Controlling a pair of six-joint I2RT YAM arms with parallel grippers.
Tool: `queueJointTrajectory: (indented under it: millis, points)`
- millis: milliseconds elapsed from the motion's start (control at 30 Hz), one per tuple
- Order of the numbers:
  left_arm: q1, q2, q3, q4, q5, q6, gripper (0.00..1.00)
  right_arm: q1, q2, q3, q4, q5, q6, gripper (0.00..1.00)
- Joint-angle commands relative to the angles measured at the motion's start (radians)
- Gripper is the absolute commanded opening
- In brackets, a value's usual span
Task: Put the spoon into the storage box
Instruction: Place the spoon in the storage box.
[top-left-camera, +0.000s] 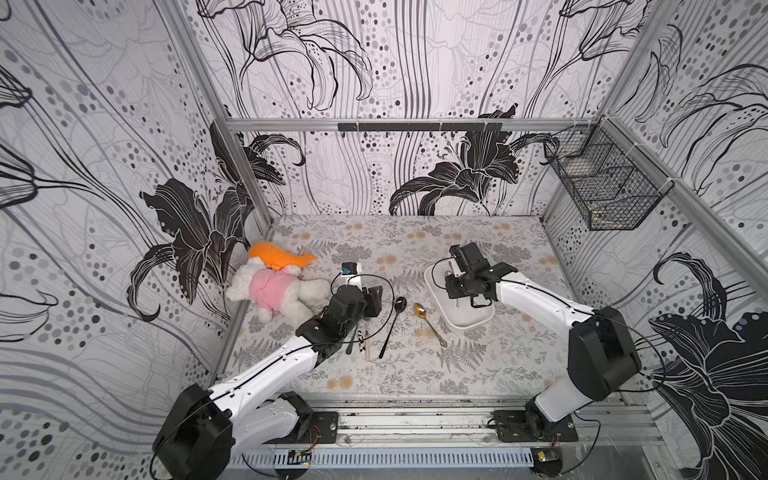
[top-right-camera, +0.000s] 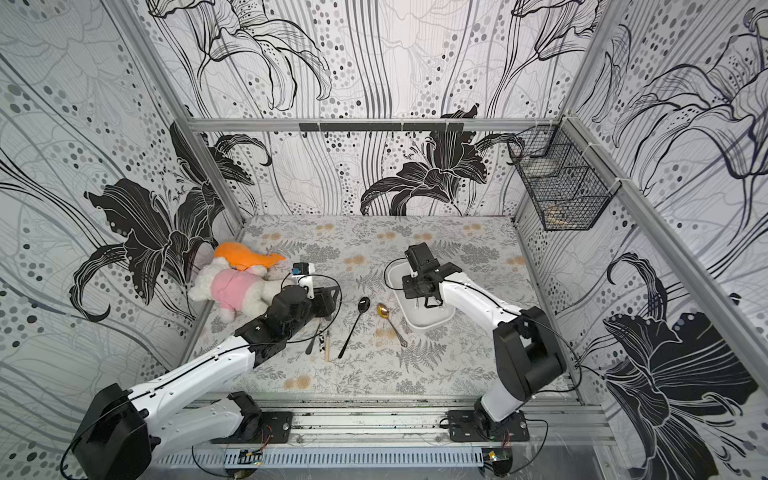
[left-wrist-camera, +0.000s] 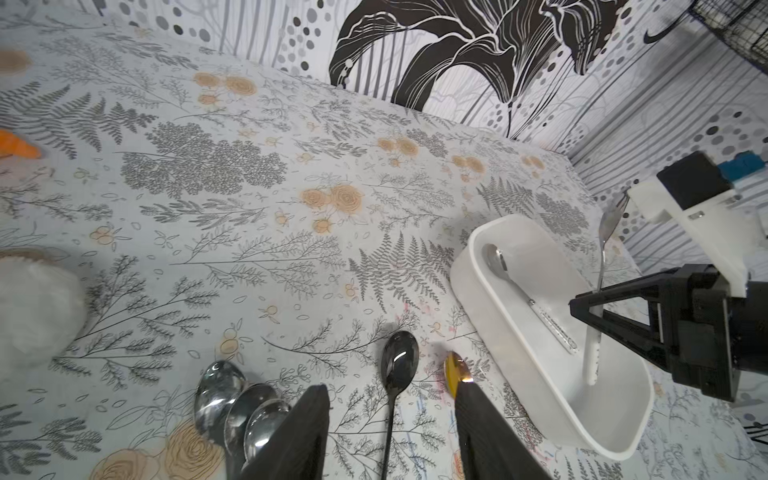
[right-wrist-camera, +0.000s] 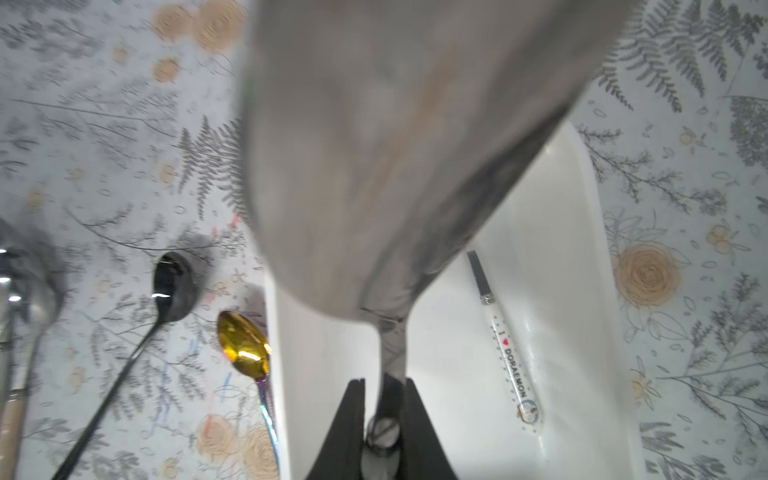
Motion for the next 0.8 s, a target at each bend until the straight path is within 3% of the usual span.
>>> queueJointTrajectory:
  millis: [0,533,767]
  points:
    - [0.005,0.002,0.011,-0.027,-0.045,-0.001,0.55,0.0,0.066,0.054,-0.087,0.091,-0.025,0.0]
    - [0.005,0.027,0.013,-0.047,-0.068,-0.014,0.56,0.043,0.304,0.188,-0.17,0.233,-0.059,0.0]
    - [0.005,0.023,0.021,-0.065,-0.088,-0.004,0.56,0.048,0.361,0.222,-0.189,0.246,-0.067,0.09]
